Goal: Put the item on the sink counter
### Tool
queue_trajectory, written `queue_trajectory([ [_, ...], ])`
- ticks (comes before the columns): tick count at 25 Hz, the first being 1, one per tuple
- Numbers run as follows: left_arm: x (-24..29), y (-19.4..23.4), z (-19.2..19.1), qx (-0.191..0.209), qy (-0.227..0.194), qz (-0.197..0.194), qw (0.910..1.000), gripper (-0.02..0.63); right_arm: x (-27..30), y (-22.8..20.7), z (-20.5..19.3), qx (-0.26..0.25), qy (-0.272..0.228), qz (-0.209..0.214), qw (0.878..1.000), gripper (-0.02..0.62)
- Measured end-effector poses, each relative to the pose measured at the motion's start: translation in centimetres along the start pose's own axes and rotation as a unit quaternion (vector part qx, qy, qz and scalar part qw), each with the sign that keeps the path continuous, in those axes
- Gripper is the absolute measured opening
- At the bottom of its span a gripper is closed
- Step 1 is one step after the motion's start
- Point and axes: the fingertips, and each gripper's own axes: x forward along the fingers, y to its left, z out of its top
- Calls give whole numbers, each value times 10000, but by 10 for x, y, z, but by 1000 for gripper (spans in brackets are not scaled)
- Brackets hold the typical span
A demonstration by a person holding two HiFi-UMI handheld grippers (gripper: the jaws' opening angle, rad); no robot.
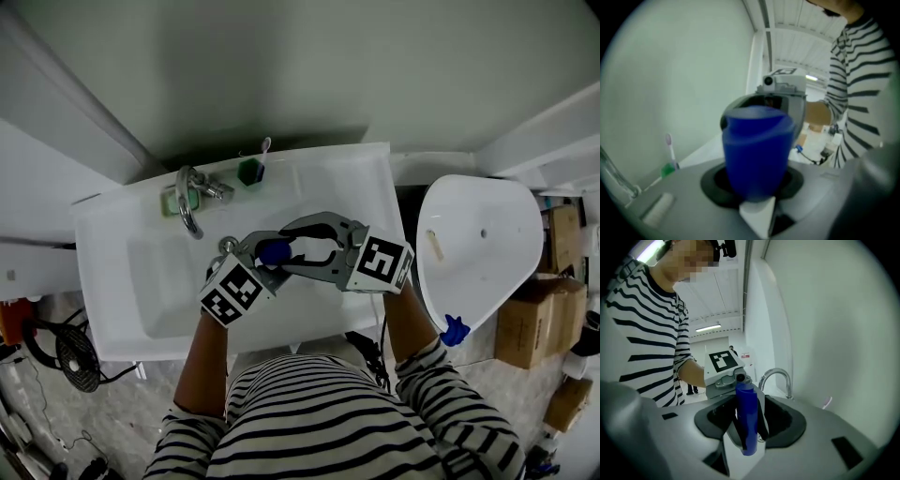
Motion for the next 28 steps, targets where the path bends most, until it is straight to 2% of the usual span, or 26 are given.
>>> queue_trajectory([
  [6, 5, -20, 6, 286, 64, -574, 9979, 137, 3, 14, 1, -85, 204, 403, 9989, 189],
  [13, 6, -28, 10, 418, 103, -847, 9955, 137, 1, 20, -1, -64, 254, 555, 9981, 155],
  [22, 7, -31, 6, 397, 97, -980, 9943, 138, 4, 21, -5, 4, 307, 455, 9985, 150],
  [28, 2, -25, 9, 448, -67, -839, 9954, 140, 7, 18, 1, -118, 238, 332, 9991, 150],
])
